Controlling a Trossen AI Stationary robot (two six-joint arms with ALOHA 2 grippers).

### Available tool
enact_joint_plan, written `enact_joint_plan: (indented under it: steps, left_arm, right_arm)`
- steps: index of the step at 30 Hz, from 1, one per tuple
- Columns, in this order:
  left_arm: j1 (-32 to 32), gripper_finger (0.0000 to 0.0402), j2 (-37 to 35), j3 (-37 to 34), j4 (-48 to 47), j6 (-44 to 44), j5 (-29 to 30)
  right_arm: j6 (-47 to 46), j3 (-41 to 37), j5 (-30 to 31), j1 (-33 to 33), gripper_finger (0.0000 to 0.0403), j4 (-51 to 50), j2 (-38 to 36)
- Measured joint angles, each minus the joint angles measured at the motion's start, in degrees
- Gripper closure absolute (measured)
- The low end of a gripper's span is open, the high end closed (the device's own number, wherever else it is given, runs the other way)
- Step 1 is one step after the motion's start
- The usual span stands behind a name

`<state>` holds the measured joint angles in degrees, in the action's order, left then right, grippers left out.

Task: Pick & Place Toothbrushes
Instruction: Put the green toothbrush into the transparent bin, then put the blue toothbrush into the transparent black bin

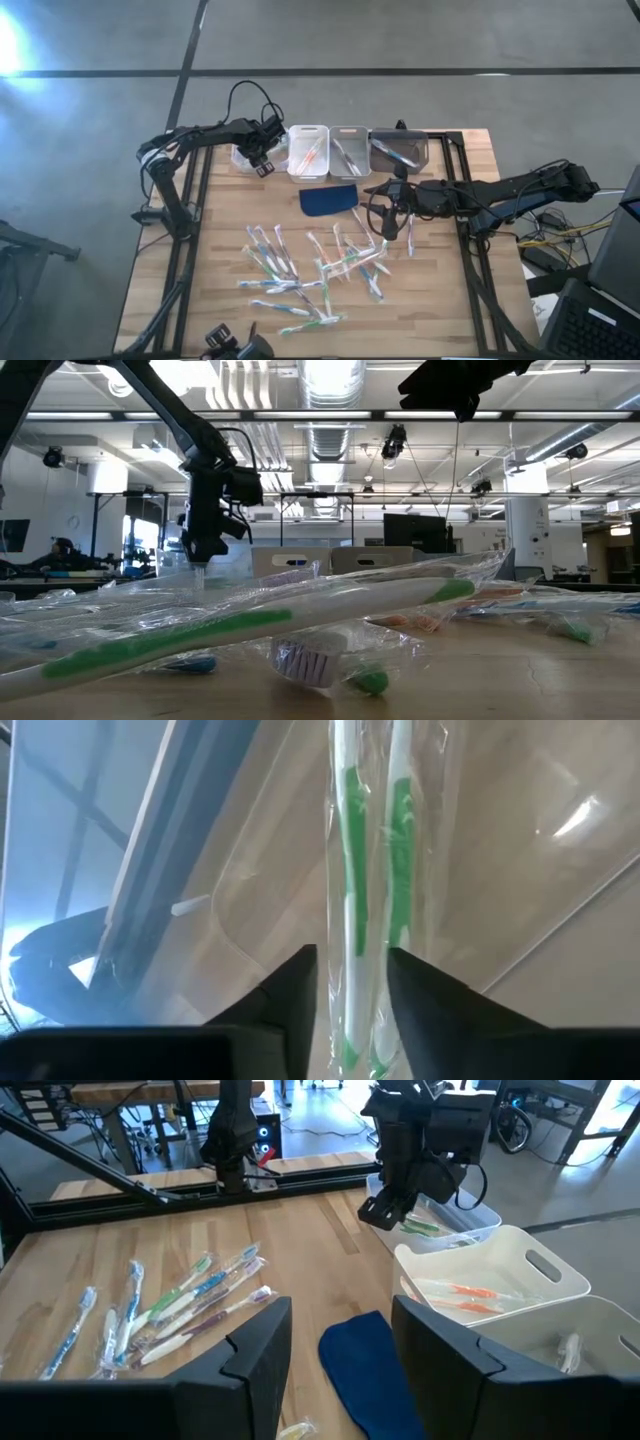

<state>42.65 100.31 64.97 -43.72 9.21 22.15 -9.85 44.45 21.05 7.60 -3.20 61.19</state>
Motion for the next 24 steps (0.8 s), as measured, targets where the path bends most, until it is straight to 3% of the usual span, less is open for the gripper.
enact_joint_plan:
  steps: [11, 24]
  left_arm:
    - [0.0, 0.022, -0.1, 2.0, -8.0, 1.4, 5.2]
    - [-1.4, 0.0219, -0.2, 20.4, -29.0, -6.5, 5.2]
  right_arm:
    - [0.0, 0.0, 0.0, 0.0, 0.0236, 0.0, 0.0]
    - [0.0, 0.0, 0.0, 0.0, 0.0236, 0.0, 0.0]
